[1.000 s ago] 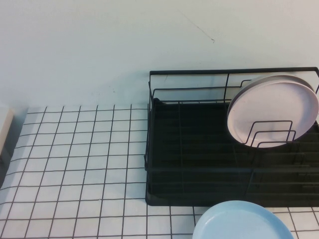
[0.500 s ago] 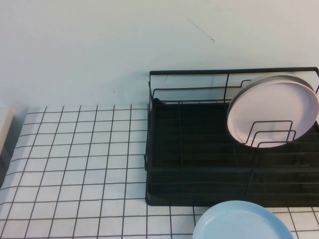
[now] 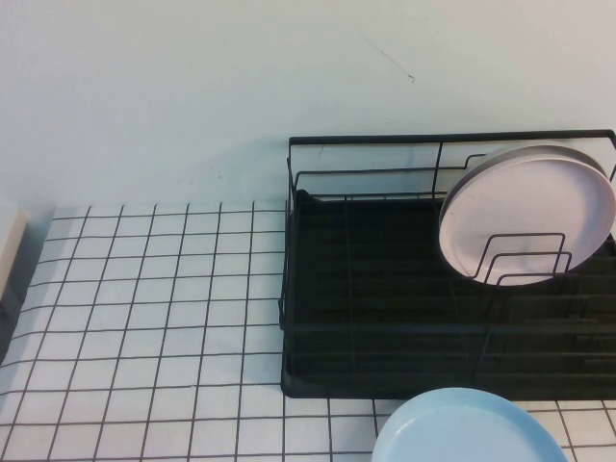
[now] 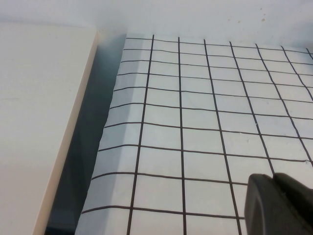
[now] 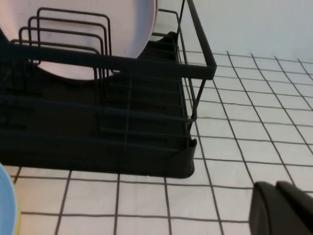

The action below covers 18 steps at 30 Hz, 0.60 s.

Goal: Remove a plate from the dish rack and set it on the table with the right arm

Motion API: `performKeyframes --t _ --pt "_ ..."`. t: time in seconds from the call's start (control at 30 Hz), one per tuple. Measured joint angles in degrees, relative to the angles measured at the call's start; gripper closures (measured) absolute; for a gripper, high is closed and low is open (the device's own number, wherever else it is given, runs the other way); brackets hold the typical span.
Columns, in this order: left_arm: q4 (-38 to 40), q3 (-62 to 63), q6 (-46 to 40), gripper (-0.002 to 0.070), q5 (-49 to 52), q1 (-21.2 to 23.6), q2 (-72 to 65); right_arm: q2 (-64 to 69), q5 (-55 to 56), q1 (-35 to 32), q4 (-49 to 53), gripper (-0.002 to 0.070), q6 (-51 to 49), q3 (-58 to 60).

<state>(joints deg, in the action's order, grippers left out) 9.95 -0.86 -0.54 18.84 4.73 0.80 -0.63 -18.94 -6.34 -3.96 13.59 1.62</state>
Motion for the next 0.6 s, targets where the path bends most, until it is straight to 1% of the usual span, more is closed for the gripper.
performKeyframes --t 0.33,0.6 --pt "0.0 0.0 0.0 0.0678 0.0 0.0 0.0 0.0 -0.9 0.0 0.89 0.0678 -0.65 -0.2" --pt "0.0 0.0 0.0 0.0678 0.0 0.0 0.0 0.0 -1.13 0.53 3.96 0.0678 -0.74 -0.3"
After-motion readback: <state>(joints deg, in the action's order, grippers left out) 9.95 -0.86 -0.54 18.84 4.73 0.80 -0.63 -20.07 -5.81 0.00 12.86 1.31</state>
